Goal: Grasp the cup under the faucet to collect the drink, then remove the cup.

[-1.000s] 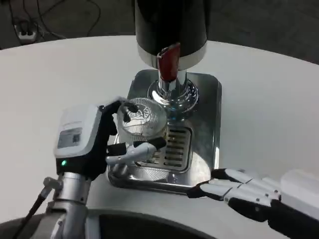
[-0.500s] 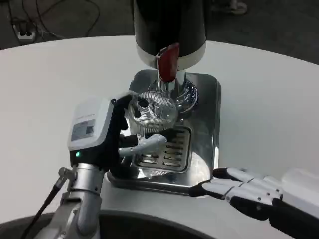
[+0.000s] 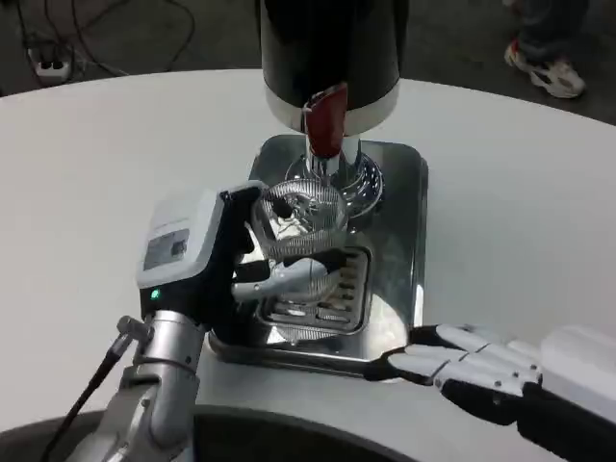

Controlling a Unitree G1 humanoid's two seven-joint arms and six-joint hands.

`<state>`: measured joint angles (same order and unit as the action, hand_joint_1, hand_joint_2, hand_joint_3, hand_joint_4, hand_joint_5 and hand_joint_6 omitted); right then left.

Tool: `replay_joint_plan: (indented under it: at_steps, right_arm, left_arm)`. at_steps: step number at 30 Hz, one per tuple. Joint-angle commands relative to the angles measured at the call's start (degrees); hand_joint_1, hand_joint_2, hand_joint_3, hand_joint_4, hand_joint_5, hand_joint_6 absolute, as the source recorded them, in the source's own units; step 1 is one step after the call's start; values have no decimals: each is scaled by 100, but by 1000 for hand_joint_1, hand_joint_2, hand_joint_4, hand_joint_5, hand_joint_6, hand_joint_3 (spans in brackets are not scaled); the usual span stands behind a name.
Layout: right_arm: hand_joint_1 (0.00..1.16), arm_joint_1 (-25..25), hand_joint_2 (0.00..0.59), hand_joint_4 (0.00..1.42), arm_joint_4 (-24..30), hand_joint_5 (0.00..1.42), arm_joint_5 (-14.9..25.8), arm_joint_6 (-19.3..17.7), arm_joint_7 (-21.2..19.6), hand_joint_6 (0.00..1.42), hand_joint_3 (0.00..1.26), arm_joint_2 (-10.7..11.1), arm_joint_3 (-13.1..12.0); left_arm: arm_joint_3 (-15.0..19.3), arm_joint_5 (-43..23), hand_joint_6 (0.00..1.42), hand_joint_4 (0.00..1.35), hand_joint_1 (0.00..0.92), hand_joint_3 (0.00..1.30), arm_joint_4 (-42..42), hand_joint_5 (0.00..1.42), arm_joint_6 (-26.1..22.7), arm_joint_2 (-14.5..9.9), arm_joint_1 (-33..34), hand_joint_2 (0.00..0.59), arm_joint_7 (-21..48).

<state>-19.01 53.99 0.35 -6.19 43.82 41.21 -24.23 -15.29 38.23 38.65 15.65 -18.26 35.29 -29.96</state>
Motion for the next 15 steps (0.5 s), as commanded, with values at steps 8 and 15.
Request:
replay_joint_plan:
  at_steps: [8, 15]
  right_arm:
    - [388, -107, 406, 84, 66, 15, -11, -9, -81, 0, 123, -64, -35]
    - [388, -186, 406, 84, 105, 15, 21, -20, -127, 0, 123, -101, -70]
  left_arm:
    - [-167, 83, 600, 743, 255, 715, -161, 813, -349, -106, -220, 180, 165]
    - [-172, 1, 440, 607, 220, 552, -312, 716, -490, -132, -285, 194, 405]
